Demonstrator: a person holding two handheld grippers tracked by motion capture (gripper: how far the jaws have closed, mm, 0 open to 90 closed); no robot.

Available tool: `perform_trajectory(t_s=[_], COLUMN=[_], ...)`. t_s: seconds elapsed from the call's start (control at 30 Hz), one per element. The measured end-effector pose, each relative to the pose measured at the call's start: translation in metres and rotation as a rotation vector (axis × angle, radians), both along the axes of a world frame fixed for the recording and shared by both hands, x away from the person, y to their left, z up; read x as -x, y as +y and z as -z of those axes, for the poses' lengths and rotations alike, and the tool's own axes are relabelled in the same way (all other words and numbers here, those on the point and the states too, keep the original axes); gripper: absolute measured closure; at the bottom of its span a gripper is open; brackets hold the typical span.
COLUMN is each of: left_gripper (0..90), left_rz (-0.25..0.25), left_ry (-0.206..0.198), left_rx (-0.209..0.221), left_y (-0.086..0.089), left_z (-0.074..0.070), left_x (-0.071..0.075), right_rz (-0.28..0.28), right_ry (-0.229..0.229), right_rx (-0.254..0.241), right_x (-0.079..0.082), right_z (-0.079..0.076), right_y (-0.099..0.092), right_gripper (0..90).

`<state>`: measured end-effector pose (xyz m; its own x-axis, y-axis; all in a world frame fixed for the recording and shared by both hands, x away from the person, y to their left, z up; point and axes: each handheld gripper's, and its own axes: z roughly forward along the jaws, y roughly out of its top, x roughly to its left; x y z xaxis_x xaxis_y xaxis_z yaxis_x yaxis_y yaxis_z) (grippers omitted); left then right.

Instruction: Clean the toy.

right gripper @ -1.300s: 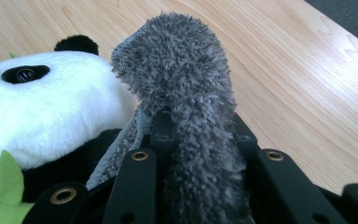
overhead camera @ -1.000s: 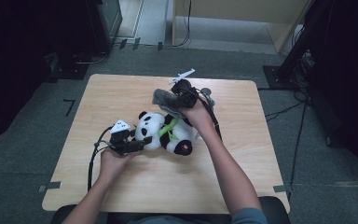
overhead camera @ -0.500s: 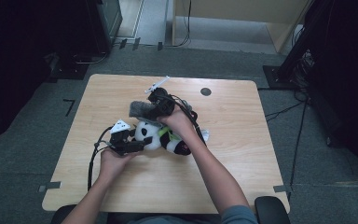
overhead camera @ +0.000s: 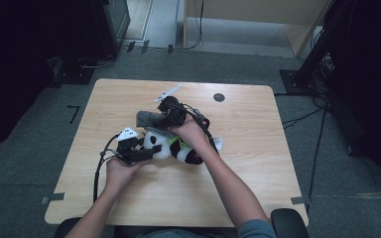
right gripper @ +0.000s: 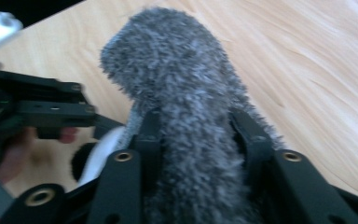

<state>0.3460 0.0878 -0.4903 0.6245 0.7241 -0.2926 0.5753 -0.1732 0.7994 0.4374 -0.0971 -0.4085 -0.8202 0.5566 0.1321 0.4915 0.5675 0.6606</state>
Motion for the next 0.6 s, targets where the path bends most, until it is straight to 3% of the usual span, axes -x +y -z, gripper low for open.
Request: perform_trajectory(t_s=[0.1, 0.17, 0.33, 0.6], left_gripper=[32.7, 33.0, 33.3, 33.4], left_rz=[-0.002, -0.001, -0.001, 0.001], left_ry=[0.003, 0.004, 0.002, 0.001], left_rx=[0.0, -0.001, -0.001, -0.003], left_y=[0.0, 0.0, -0.001, -0.001], left_z=[0.0, 0.0, 0.0, 0.0], left_x=[-0.001, -0.001, -0.001, -0.001], right_rz=[0.03, 0.053, 0.111, 0.196], right_ry=[-0.002, -0.028, -0.044, -0.067], right_rx=[-0.001, 0.047, 0.115, 0.138], right_x=[-0.003, -0.004, -0.01, -0.016], right_z=[0.0, -0.001, 0.0, -0.006], right_y=[-0.008, -0.014, -0.032, -0.054], right_gripper=[61.6, 64.7, 68.0, 70.2])
